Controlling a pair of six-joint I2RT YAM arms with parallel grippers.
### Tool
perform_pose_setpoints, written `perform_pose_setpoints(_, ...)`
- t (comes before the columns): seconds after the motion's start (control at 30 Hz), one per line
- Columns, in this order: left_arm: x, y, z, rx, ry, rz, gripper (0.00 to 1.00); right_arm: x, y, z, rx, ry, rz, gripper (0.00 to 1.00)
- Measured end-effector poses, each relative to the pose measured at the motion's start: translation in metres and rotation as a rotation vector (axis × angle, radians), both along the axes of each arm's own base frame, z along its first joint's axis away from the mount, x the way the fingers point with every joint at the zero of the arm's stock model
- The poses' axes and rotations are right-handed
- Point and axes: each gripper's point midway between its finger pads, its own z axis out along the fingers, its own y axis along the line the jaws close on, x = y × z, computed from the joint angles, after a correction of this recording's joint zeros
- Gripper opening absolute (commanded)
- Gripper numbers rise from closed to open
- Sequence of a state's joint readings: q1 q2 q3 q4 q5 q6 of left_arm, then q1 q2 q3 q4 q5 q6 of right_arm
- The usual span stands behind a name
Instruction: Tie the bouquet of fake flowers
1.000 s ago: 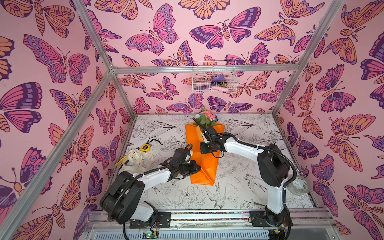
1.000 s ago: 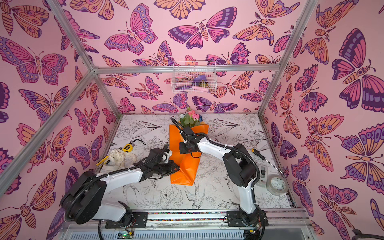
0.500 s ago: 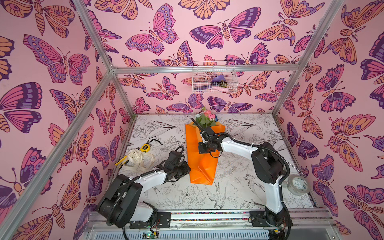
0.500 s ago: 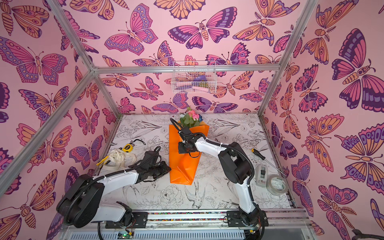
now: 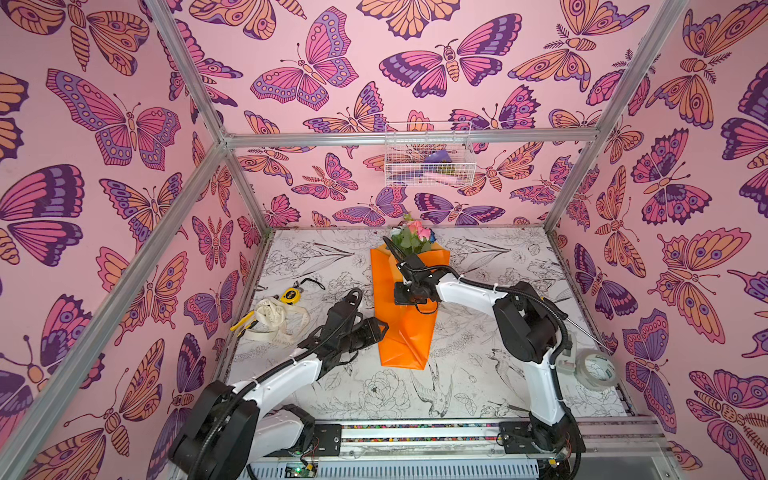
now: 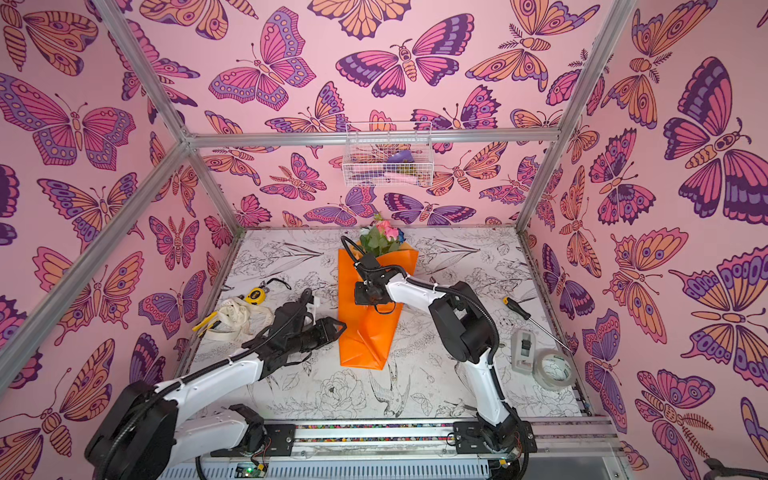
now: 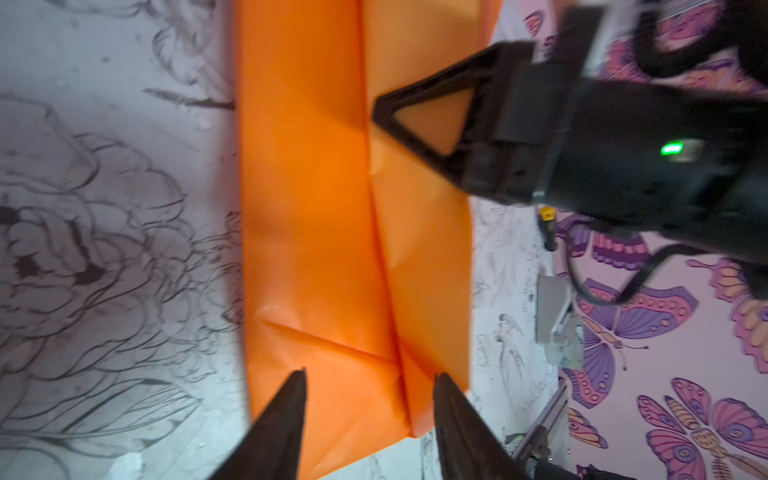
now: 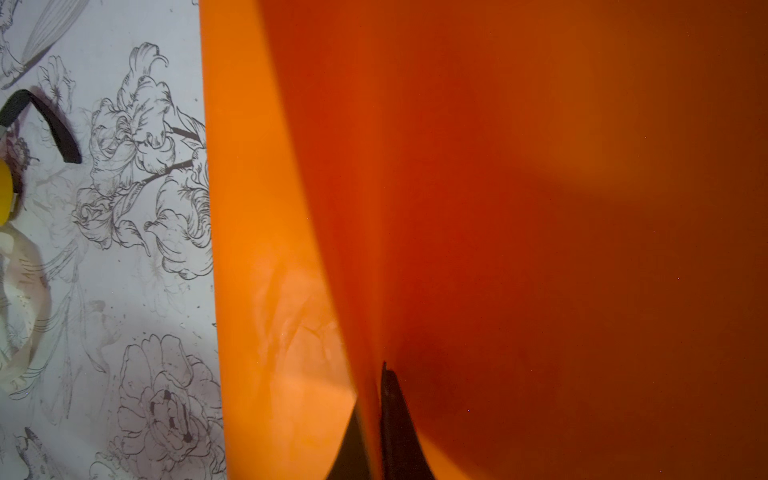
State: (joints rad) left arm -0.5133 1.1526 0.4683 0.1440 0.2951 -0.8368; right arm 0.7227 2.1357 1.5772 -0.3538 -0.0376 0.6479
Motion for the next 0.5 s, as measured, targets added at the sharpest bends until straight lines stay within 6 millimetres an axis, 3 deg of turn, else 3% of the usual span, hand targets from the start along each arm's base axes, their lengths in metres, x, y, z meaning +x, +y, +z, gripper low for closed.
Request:
perform_pose_setpoints(0.1,-0.005,-0.009,0.008,-0.001,-0.044,-0.045,0.75,0.001,0.001,-0.001,0.003,0.001,-0.006,0.08)
perform_pose_setpoints(0.23,-0.014,-0.022,0.002,0.038,-0.054,-0.122,0.85,0.001,0.001,-0.002,0.003,0.004,-0.008,0.08)
perform_pose_setpoints(0.37,-0.015,-0.036,-0.003,0.092,-0.050,-0.187,0.80,0.002,0.001,-0.002,0.004,0.003,-0.009,0.08)
perform_pose_setpoints(0.5,-0.008,-0.048,-0.012,0.139,-0.043,-0.225,0.65,0.002,0.002,0.000,0.007,0.000,-0.008,0.10)
